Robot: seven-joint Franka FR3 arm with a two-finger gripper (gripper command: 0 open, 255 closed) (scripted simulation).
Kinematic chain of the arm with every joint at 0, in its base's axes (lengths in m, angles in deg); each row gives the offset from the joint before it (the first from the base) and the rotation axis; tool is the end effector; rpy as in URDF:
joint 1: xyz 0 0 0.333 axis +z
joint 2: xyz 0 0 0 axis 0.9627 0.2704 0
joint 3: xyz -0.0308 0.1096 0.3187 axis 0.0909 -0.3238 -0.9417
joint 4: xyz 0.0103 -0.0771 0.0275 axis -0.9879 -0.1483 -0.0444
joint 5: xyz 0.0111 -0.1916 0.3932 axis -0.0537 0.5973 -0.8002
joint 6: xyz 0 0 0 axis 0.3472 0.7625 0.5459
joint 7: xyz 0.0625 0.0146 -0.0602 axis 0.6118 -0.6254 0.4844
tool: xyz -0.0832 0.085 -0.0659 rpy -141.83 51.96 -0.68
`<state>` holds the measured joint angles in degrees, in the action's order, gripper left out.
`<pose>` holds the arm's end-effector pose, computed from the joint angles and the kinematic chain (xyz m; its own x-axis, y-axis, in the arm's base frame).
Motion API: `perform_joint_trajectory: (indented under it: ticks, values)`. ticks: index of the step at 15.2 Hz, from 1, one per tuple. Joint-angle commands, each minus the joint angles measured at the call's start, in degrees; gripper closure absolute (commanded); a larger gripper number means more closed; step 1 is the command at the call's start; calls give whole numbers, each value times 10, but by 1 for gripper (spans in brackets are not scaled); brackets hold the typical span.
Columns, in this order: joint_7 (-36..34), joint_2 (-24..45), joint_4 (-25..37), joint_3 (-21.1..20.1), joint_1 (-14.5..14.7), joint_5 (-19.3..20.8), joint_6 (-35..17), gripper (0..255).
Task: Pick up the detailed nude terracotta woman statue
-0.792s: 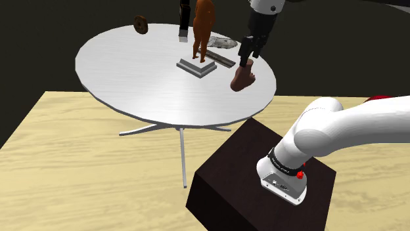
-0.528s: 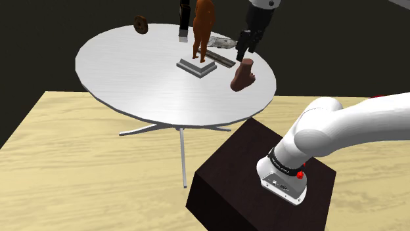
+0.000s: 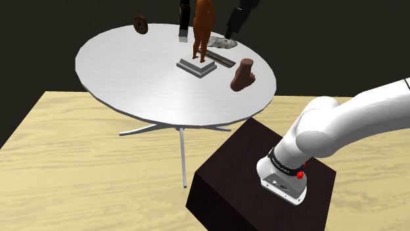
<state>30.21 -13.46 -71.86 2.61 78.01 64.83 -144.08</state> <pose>0.4308 -0.0680 0.5859 0.9561 0.2174 0.1964 0.2169 -0.9759 0.0246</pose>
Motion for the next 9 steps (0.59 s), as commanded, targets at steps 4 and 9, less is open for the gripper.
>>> perform_joint_trajectory:
  ticks: [4, 9]
  values:
    - [99, 60, 75, 54, 30, -43, -43, 0]
    - [203, 130, 171, 108, 66, -113, -61, 0]
